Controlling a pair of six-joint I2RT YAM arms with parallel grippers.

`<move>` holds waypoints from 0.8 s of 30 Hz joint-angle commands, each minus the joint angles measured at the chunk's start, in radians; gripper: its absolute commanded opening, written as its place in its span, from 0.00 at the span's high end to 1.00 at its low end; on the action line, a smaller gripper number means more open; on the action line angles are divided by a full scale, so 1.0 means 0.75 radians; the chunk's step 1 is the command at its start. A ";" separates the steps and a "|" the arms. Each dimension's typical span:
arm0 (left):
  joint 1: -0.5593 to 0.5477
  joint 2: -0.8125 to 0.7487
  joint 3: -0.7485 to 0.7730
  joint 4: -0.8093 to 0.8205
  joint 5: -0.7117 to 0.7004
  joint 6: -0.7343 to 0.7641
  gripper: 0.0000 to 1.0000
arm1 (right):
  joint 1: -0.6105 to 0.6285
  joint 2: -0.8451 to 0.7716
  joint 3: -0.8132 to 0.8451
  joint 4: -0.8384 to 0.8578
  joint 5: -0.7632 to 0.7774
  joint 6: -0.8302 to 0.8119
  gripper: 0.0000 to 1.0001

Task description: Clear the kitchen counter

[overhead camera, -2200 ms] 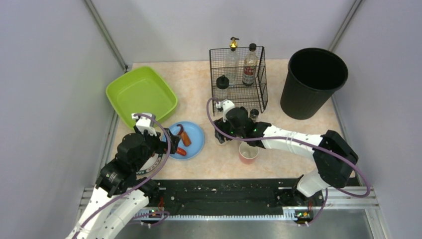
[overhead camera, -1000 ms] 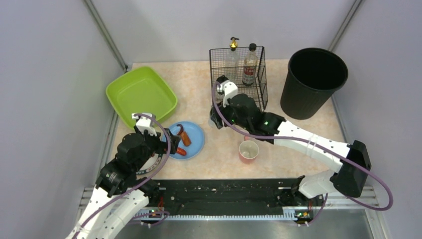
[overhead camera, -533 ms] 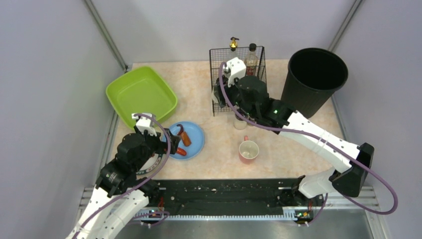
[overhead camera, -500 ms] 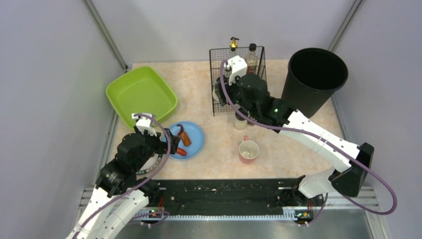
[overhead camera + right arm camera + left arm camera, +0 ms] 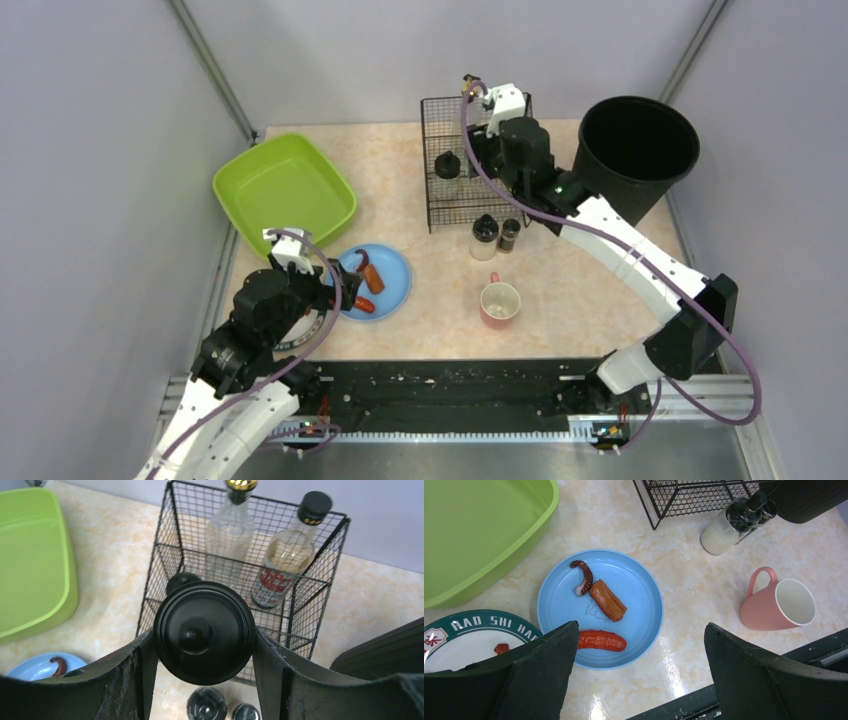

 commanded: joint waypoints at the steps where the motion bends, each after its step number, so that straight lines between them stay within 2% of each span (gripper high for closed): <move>1: 0.002 -0.016 -0.006 0.043 0.016 0.015 0.01 | -0.080 0.032 0.117 0.183 0.000 0.015 1.00; 8: 0.001 -0.026 -0.008 0.046 0.015 0.016 0.01 | -0.173 0.168 0.205 0.226 -0.065 0.025 1.00; 24: 0.002 -0.033 -0.007 0.046 0.017 0.015 0.01 | -0.207 0.359 0.277 0.264 -0.081 0.050 1.00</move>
